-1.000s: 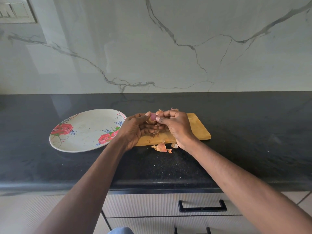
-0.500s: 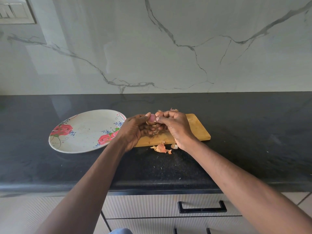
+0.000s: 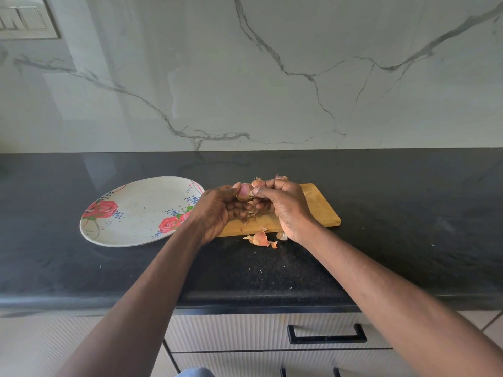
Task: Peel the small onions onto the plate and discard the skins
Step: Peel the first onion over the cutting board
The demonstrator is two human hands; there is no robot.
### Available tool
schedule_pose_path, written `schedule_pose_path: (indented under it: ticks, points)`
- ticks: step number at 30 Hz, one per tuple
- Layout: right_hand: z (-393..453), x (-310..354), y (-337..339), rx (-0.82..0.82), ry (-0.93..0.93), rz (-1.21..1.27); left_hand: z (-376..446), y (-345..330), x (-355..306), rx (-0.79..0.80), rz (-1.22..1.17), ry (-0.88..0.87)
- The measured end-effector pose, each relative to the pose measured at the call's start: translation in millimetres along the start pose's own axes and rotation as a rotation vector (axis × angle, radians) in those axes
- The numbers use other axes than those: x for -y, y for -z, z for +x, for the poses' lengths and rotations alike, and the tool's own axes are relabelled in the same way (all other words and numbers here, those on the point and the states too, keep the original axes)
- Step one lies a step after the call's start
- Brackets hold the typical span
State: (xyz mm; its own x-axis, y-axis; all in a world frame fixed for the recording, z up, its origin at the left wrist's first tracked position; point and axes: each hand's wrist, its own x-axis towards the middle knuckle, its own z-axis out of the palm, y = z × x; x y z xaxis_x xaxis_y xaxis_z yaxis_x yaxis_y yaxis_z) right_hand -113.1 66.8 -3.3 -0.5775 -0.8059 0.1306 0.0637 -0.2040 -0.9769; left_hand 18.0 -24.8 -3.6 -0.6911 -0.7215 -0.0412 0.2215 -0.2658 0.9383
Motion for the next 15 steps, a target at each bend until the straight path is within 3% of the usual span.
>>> schedule_pose_path:
  ticks: [9, 15]
  points:
    - [1.9, 1.5, 4.4, -0.065, -0.019, -0.078, -0.7, -1.1, -0.6, -0.037, -0.066, -0.004]
    - [3.9, -6.0, 3.7, -0.087, 0.191, -0.371, -1.2, 2.1, 0.7, -0.028, -0.072, -0.017]
